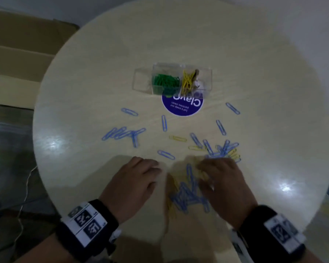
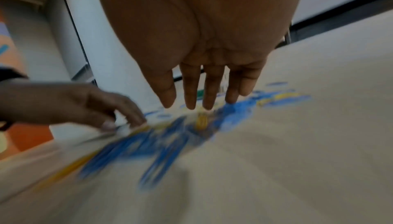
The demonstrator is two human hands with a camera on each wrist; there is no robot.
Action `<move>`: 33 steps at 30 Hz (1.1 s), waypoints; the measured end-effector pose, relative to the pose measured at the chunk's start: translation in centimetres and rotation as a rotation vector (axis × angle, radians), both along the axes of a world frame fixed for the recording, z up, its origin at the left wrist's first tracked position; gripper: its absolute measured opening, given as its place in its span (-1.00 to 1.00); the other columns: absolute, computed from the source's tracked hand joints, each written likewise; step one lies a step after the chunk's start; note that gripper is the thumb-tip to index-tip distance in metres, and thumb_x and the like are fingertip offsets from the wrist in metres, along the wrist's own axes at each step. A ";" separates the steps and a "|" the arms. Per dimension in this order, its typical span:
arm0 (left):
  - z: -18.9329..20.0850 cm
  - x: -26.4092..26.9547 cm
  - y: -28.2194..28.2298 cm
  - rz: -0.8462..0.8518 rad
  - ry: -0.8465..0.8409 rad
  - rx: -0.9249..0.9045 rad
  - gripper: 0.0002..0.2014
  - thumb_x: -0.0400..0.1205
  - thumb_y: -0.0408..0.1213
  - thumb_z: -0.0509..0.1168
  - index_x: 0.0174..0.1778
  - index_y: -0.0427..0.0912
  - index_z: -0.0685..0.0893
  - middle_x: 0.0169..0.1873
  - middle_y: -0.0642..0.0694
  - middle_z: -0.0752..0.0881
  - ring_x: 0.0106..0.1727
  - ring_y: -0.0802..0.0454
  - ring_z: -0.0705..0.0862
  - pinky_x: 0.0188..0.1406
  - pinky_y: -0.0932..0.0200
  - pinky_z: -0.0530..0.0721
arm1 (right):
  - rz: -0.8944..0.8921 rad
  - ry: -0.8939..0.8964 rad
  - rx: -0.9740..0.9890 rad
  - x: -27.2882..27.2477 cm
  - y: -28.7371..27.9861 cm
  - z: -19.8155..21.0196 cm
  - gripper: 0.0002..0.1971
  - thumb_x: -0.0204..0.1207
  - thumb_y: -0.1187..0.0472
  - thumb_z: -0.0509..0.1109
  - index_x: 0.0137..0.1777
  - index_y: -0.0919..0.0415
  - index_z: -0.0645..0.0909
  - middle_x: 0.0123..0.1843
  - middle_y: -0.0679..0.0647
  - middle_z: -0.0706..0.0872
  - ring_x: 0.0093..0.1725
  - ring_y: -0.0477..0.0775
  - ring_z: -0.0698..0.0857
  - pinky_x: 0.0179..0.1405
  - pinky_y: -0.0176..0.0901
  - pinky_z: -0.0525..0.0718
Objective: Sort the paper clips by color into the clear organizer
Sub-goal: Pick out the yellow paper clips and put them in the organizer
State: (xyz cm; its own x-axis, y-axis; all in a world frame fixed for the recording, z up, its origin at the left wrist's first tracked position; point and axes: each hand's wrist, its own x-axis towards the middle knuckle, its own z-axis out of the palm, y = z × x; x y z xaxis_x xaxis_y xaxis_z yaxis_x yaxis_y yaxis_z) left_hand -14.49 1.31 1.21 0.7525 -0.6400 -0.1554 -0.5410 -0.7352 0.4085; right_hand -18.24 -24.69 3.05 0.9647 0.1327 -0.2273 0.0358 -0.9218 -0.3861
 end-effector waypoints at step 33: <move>-2.1 5.1 -0.9 -0.042 -0.037 0.132 -0.45 0.59 0.23 0.08 0.50 0.19 0.47 0.64 -0.13 0.27 0.67 -0.21 0.17 0.57 -0.19 0.26 | -0.008 0.138 0.051 -0.8 -0.3 -1.8 -0.24 0.17 -0.70 -0.03 0.44 -0.60 0.18 0.73 -0.04 -0.13 0.68 0.25 -0.28 0.62 0.28 -0.15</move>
State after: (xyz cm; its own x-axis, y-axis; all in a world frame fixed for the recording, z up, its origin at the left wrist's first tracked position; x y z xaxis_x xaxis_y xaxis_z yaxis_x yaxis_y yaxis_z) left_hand -9.37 0.38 -0.89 0.7322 -0.6469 -0.2130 -0.5854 -0.7577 0.2885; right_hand -19.00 -25.02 1.22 0.9259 0.1396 -0.3510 -0.0283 -0.9010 -0.4329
